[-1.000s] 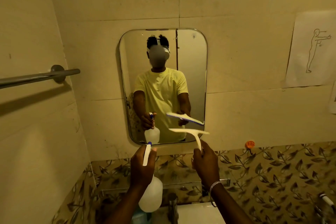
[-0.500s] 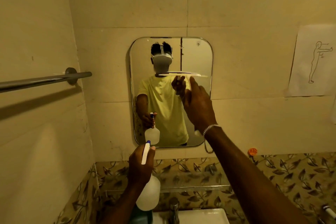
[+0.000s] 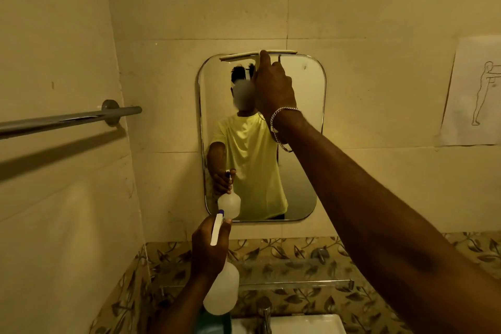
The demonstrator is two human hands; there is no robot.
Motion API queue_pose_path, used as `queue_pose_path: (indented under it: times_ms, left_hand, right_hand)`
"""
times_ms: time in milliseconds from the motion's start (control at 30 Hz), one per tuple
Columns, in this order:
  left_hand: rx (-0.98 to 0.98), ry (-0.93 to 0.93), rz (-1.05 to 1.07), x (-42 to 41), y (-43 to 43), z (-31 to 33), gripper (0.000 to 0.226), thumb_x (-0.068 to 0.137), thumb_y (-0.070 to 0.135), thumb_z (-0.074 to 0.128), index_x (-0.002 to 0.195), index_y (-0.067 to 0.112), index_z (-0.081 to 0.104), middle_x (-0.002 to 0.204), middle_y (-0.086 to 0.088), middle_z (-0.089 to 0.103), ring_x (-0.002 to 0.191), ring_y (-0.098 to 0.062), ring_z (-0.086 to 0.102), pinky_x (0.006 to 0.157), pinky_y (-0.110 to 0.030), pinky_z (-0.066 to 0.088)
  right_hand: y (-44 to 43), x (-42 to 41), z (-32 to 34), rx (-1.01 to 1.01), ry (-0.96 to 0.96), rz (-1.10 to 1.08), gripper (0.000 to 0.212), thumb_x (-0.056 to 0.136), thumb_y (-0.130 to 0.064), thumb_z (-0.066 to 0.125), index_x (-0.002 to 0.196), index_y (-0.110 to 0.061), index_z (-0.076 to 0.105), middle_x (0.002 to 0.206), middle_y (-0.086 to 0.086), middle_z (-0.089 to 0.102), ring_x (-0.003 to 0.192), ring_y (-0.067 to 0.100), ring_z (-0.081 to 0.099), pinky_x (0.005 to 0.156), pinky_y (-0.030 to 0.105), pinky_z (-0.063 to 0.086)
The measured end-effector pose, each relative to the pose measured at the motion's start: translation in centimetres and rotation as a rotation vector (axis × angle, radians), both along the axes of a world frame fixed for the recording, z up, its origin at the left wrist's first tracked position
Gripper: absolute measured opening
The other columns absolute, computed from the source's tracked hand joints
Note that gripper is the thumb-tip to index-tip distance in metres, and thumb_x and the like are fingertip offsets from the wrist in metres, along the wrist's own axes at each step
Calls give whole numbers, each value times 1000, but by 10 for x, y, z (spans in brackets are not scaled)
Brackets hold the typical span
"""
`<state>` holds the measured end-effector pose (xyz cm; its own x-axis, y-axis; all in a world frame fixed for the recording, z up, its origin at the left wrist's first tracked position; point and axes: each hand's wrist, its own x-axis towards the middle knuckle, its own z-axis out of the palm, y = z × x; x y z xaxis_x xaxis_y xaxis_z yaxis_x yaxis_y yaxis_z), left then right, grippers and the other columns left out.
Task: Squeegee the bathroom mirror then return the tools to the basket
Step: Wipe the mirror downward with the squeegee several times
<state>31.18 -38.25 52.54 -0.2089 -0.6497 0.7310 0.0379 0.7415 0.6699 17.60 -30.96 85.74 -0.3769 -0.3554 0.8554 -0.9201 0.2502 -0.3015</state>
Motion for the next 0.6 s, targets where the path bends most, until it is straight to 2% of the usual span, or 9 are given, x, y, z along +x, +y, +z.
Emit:
queue_pose_path:
  times_ms: [67, 167, 300, 367, 400, 433, 500, 533, 600]
  left_hand:
    - [-2, -7, 7, 1, -3, -1, 20, 94, 31, 61, 81, 17, 65, 65, 5, 63, 66, -12, 65, 50, -16, 47]
    - [-4, -19, 22, 0, -6, -2, 18, 95, 25, 64, 81, 14, 65, 65, 2, 62, 59, -12, 62, 51, -21, 48]
    - [1, 0, 17, -1, -5, 1, 29, 93, 37, 59, 82, 11, 65, 65, 1, 62, 59, -10, 60, 51, -24, 48]
    - [6, -1, 11, -2, -6, 0, 26, 96, 32, 60, 82, 10, 66, 67, 0, 64, 62, -11, 61, 53, -31, 52]
    - [6, -3, 7, -1, -6, -1, 24, 98, 27, 62, 82, 11, 66, 68, 1, 64, 63, -12, 62, 54, -34, 53]
    - [8, -6, 3, -1, -7, -2, 23, 99, 25, 62, 81, 12, 66, 68, 2, 65, 64, -13, 62, 56, -35, 54]
    - [15, -16, 4, 2, -6, -4, 23, 97, 30, 60, 81, 14, 66, 68, 4, 65, 65, -13, 64, 57, -37, 55]
    - [22, -17, 7, 4, -6, -5, 23, 96, 33, 59, 82, 16, 66, 69, 4, 66, 66, -13, 64, 57, -37, 56]
    - [37, -17, 9, 7, -6, -7, 23, 95, 35, 59, 83, 17, 66, 70, 4, 66, 69, -14, 65, 57, -39, 58]
  right_hand:
    - [-3, 1, -4, 8, 40, -50, 58, 100, -10, 50, 154, -8, 28, 127, 22, 58, 104, 37, 64, 73, 34, 43]
    - [-7, 4, -27, 35, 44, -37, 69, 97, -14, 60, 156, -10, 23, 129, 21, 56, 107, 32, 64, 80, 34, 51]
    - [-10, 9, -97, -15, 27, -2, 63, 101, -12, 50, 157, -13, 21, 124, 21, 58, 92, 29, 66, 57, 25, 42]
    - [-12, 10, -139, 14, -19, 5, 65, 101, -10, 49, 158, -12, 19, 138, 24, 52, 98, 31, 67, 60, 29, 53]
    - [-12, 12, -160, 22, -48, 21, 68, 99, -8, 50, 159, -12, 18, 141, 25, 50, 93, 29, 67, 63, 31, 57]
    - [-12, 13, -181, 19, -73, 32, 71, 98, -6, 53, 159, -13, 17, 136, 23, 52, 81, 23, 65, 60, 29, 56]
    - [-10, 18, -220, 15, -121, 28, 74, 96, -6, 55, 159, -16, 18, 117, 17, 59, 60, 11, 49, 50, 24, 43]
    - [-9, 19, -238, 25, -144, 26, 74, 96, -6, 54, 159, -18, 17, 115, 15, 59, 57, 9, 45, 48, 23, 41]
    - [-6, 22, -272, 54, -193, 34, 77, 96, -7, 54, 160, -22, 14, 112, 11, 60, 56, 10, 48, 47, 24, 47]
